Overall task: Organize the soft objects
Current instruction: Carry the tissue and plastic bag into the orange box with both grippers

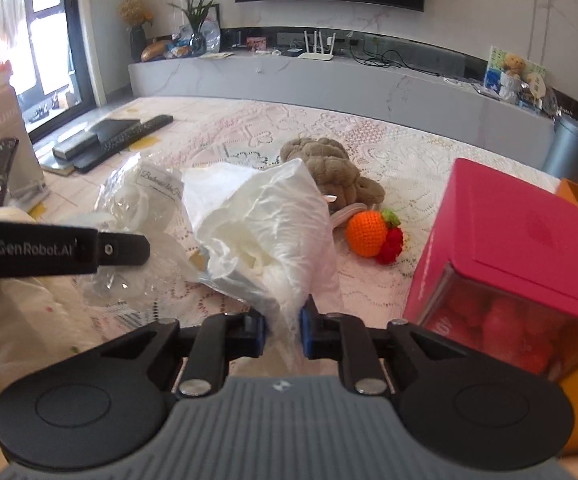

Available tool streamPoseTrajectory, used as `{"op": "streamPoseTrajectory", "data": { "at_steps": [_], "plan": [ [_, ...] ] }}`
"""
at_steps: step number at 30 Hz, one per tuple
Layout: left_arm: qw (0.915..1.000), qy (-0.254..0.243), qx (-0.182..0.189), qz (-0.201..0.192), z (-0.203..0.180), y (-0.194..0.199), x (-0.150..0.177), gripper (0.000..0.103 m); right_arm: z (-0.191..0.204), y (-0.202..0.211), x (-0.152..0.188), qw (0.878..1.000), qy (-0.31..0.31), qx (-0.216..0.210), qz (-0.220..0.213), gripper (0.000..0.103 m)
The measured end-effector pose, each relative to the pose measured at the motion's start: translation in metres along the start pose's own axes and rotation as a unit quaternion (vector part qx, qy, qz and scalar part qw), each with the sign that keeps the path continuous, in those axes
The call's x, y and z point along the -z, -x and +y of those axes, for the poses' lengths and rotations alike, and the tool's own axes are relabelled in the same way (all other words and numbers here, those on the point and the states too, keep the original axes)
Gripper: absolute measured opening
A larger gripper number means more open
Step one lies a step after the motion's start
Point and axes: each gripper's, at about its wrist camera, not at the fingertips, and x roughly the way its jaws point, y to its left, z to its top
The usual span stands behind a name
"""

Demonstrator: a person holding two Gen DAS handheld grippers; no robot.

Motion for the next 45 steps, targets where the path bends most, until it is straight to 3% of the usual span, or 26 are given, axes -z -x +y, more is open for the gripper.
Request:
{"op": "streamPoseTrajectory", "data": {
  "at_steps": [6, 15, 21, 25, 29, 35, 45],
  "plan": [
    [0.9977, 0.008, 0.067, -0.004, -0.02, 0.025, 0.0, 0.042, -0.012, 0.056, -0.002, 0.998, -0.043, -0.015, -0.035, 0.016],
    [0.9863, -0.066, 0.149, -0.025, -0.095, 0.052, -0.015, 0.042, -0.063, 0.136, -0.005, 0.992, -0.104, 0.002, -0.078, 0.016],
    [0.9688, -0.145, 0.199, -0.031, -0.159, 0.047, -0.03, 0.042, -0.119, 0.177, -0.008, 0.985, -0.142, 0.021, -0.093, 0.016],
    [0.9551, -0.191, 0.226, -0.012, -0.201, 0.031, -0.043, 0.042, -0.161, 0.191, -0.014, 0.98, -0.18, 0.022, -0.088, 0.016],
    [0.942, -0.23, 0.242, 0.032, -0.24, 0.001, -0.048, 0.042, -0.205, 0.186, -0.022, 0.974, -0.216, 0.021, -0.068, 0.016],
    [0.9252, -0.292, 0.227, 0.085, -0.282, -0.041, -0.045, 0.042, -0.26, 0.146, -0.034, 0.969, -0.246, 0.0, 0.004, 0.016],
    [0.9071, -0.357, 0.171, 0.142, -0.308, -0.103, -0.043, 0.042, -0.327, 0.068, -0.028, 0.938, -0.332, -0.064, 0.08, 0.017]
  ]
}}
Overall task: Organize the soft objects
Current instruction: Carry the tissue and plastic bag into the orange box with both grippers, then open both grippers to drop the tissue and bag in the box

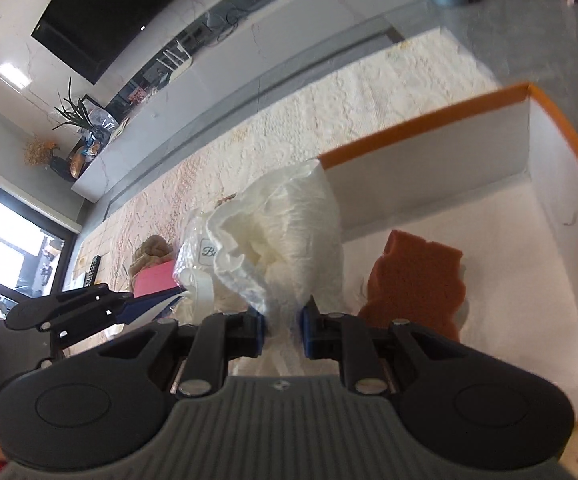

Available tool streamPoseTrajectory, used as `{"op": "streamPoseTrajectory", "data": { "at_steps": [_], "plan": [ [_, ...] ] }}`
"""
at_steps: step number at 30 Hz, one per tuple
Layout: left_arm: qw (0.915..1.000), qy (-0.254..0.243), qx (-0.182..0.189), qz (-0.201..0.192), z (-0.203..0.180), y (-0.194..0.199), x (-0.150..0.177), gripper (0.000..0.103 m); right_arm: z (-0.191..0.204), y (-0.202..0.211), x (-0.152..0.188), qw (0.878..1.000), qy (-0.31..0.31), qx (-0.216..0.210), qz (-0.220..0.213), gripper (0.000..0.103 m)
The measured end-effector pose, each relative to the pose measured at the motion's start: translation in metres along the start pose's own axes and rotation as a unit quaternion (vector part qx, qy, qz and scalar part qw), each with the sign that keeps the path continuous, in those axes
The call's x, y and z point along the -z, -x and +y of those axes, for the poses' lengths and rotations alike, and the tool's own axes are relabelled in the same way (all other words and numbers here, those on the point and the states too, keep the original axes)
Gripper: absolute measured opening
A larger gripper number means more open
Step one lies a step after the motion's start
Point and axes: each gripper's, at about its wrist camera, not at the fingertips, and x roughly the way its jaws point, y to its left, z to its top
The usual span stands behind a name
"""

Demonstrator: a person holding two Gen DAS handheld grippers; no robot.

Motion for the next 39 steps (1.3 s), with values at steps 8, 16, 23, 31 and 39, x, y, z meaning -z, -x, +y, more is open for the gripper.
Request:
{"op": "streamPoseTrajectory", "data": {
  "at_steps": [8, 16, 23, 31, 39],
  "plan": [
    [0.9954, -0.057, -0.033, 0.07, -0.012, -0.04, -0.015, 0.045, -0.011, -0.034, -0.018, 0.999, -0.012, 0.013, 0.043, 0.017],
    [0.9923, -0.072, -0.05, 0.088, -0.018, -0.063, -0.012, 0.048, -0.023, -0.056, -0.021, 0.997, -0.025, 0.017, 0.069, 0.021],
    [0.9935, -0.082, -0.05, 0.061, -0.022, -0.053, -0.006, 0.066, -0.02, -0.039, -0.023, 0.998, -0.02, 0.016, 0.049, 0.037],
    [0.9951, -0.084, -0.052, 0.012, -0.024, -0.027, -0.007, 0.067, -0.011, -0.002, -0.025, 0.999, 0.002, 0.035, 0.009, 0.041],
    [0.9949, -0.069, -0.059, 0.044, -0.018, -0.045, -0.004, 0.022, -0.011, -0.026, -0.018, 0.997, 0.003, 0.072, 0.036, 0.016]
  ]
}}
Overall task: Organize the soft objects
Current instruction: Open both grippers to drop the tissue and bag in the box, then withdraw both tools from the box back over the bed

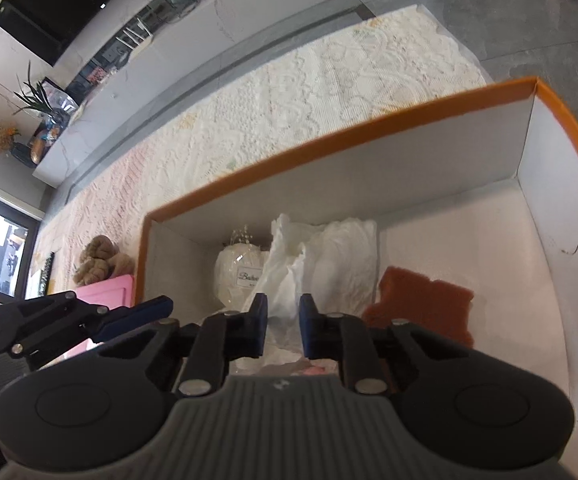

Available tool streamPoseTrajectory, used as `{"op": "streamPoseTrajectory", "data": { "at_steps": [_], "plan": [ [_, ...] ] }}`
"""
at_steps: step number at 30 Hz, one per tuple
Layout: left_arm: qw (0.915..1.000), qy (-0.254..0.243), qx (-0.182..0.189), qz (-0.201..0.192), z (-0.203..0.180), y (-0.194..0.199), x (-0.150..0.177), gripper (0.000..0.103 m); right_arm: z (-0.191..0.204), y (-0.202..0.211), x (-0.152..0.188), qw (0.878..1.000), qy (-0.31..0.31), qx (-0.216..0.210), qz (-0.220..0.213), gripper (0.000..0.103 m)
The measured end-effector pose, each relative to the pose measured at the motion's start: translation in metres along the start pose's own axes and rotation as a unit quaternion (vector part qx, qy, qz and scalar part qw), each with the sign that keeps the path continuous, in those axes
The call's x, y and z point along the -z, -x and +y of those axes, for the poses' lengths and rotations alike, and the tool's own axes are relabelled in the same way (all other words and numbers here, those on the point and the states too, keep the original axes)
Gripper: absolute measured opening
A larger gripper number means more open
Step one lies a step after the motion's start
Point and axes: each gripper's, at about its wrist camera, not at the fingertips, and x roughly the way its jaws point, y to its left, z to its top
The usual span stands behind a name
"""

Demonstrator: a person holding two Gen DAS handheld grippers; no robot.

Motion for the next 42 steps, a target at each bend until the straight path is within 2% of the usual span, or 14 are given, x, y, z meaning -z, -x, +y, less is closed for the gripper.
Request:
{"op": "streamPoseTrajectory", "data": {
  "at_steps": [3, 9, 13, 14, 18, 22, 25, 31, 34, 38, 42],
  "plan": [
    [0.9999, 0.007, -0.004, 0.009, 0.003, -0.008, 0.001, 0.02, 0.001, -0.012, 0.002, 1.0, -0.004, 0.002, 0.012, 0.016],
    [1.0, 0.006, -0.003, -0.001, 0.002, -0.006, 0.003, 0.02, -0.001, -0.023, 0.004, 1.0, -0.009, 0.005, 0.026, 0.017],
    [0.9995, 0.02, 0.004, -0.026, 0.004, 0.012, 0.008, 0.021, 0.004, -0.009, 0.002, 1.0, -0.006, 0.006, 0.016, 0.021],
    [0.999, 0.025, 0.008, -0.036, 0.005, 0.019, 0.009, 0.021, 0.007, -0.002, 0.004, 1.0, 0.0, 0.009, 0.008, 0.022],
    [0.9951, 0.051, 0.015, -0.083, 0.007, 0.053, 0.018, 0.024, 0.023, 0.028, 0.015, 0.998, 0.035, 0.037, -0.032, 0.036],
    [0.9885, 0.082, 0.021, -0.126, 0.009, 0.085, 0.037, 0.028, 0.039, 0.057, 0.039, 0.995, 0.052, 0.03, -0.075, 0.039],
    [0.9836, 0.1, 0.021, -0.148, 0.011, 0.104, 0.057, 0.028, 0.048, 0.073, 0.06, 0.992, 0.055, 0.021, -0.11, 0.051],
    [0.9767, 0.134, -0.002, -0.168, 0.016, 0.124, 0.1, 0.028, 0.063, 0.086, 0.112, 0.984, 0.042, 0.011, -0.172, 0.053],
    [0.9715, 0.157, -0.011, -0.177, 0.02, 0.132, 0.123, 0.028, 0.077, 0.087, 0.14, 0.978, 0.05, 0.001, -0.201, 0.064],
    [0.9653, 0.184, -0.033, -0.182, 0.028, 0.141, 0.152, 0.028, 0.099, 0.086, 0.171, 0.971, 0.058, 0.005, -0.23, 0.065],
    [0.9626, 0.199, -0.054, -0.176, 0.039, 0.147, 0.181, 0.028, 0.123, 0.078, 0.199, 0.965, 0.076, 0.014, -0.252, 0.064]
  ]
}}
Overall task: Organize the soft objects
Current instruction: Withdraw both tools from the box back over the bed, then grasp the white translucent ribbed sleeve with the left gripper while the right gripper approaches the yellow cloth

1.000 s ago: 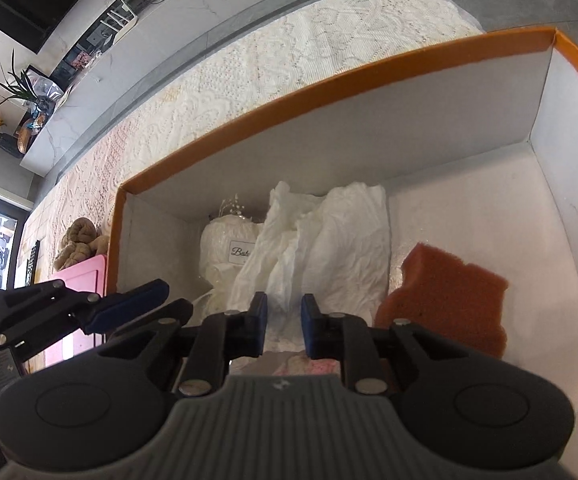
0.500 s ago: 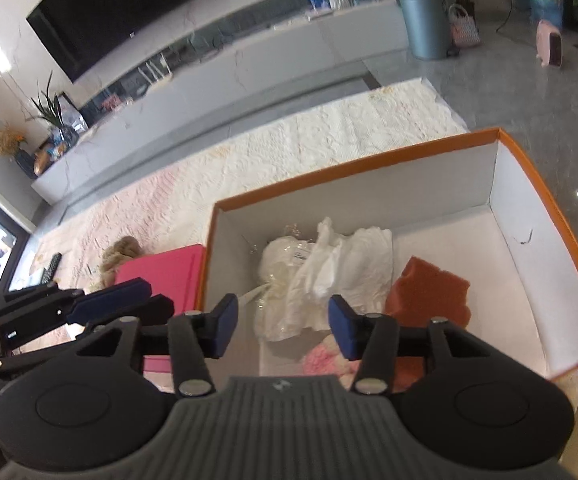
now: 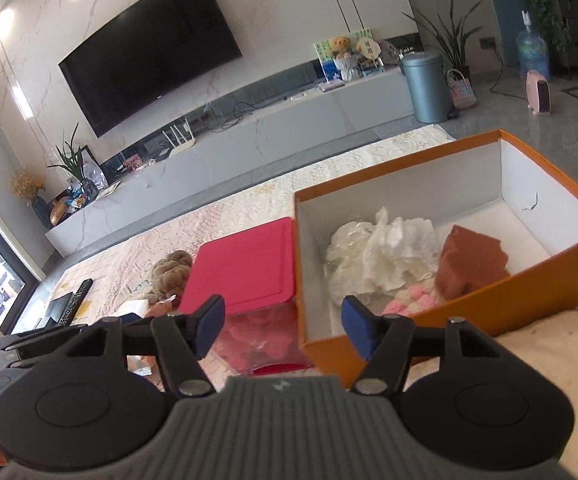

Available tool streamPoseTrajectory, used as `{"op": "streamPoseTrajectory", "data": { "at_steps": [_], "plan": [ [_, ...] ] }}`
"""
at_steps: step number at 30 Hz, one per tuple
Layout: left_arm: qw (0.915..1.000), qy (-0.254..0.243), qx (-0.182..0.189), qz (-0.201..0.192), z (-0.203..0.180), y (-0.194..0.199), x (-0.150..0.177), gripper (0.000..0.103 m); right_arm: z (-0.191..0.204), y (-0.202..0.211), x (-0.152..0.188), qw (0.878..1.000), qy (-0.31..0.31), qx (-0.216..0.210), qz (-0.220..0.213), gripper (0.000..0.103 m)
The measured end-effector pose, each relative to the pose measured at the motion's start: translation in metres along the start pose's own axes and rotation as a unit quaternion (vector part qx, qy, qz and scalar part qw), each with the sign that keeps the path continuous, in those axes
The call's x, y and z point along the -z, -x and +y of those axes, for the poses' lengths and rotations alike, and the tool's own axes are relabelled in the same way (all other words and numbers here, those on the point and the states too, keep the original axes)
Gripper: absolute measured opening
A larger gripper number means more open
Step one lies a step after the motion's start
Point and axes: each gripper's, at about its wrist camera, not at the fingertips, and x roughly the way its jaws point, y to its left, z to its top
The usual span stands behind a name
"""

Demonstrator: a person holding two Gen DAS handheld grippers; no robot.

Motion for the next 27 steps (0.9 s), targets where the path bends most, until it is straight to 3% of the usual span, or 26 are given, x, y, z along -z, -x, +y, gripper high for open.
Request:
{"op": "streamPoseTrajectory", "data": {
  "at_steps": [7, 13, 22, 27],
  "plan": [
    [0.9988, 0.022, -0.04, 0.017, 0.038, 0.013, 0.03, 0.028, 0.05, -0.01, 0.036, 0.997, 0.073, 0.007, -0.016, 0.064],
    [0.9959, 0.062, -0.062, 0.024, 0.073, 0.022, 0.046, 0.028, 0.082, -0.036, 0.06, 0.992, 0.121, 0.01, 0.017, 0.064],
    [0.9862, 0.15, -0.066, 0.026, 0.13, 0.03, 0.06, 0.028, 0.125, -0.074, 0.069, 0.985, 0.17, -0.003, 0.04, 0.058],
    [0.9824, 0.174, -0.06, 0.033, 0.146, 0.022, 0.06, 0.028, 0.142, -0.098, 0.071, 0.981, 0.184, -0.014, 0.052, 0.058]
  ]
}}
